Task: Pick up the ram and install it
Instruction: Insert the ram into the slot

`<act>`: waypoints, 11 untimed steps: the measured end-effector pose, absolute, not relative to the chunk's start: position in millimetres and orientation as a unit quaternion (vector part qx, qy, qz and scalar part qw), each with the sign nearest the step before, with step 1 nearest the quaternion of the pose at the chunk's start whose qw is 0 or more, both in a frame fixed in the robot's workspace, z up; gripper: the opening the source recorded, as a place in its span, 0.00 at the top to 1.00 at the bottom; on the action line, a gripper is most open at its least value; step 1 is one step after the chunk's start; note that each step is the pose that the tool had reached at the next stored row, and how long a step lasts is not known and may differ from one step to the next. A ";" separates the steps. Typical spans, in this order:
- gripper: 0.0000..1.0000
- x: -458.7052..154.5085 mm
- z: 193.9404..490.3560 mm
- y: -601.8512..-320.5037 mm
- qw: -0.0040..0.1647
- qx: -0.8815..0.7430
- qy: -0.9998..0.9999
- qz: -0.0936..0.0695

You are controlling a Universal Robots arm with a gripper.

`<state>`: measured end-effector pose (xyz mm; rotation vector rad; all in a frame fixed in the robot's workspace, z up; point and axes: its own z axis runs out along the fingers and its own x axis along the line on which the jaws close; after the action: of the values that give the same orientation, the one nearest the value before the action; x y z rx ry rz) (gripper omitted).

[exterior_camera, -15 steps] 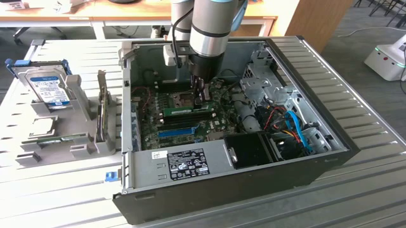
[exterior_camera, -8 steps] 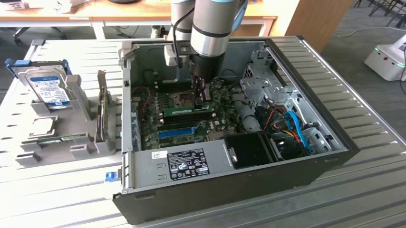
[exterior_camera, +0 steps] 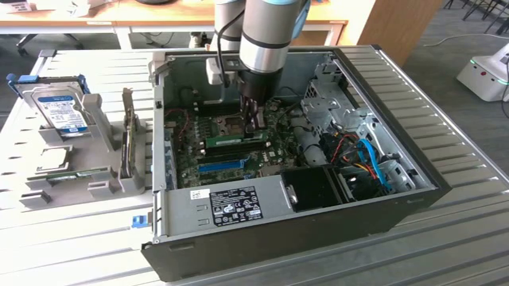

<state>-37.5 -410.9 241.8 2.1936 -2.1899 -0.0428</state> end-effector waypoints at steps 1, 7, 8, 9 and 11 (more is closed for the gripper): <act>0.88 -37.5 241.8 -411.5 0.021 0.707 -0.706 -0.014; 0.88 -37.5 241.8 -413.2 0.021 0.707 -0.706 -0.014; 0.88 -37.5 241.8 -413.2 0.021 0.707 -0.706 -0.014; 0.88 -37.5 241.8 -413.3 0.021 0.707 -0.706 -0.014; 0.88 -37.5 241.1 -413.3 0.021 0.707 -0.707 -0.014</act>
<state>-37.5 -413.3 241.1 2.1913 -2.1922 -0.0429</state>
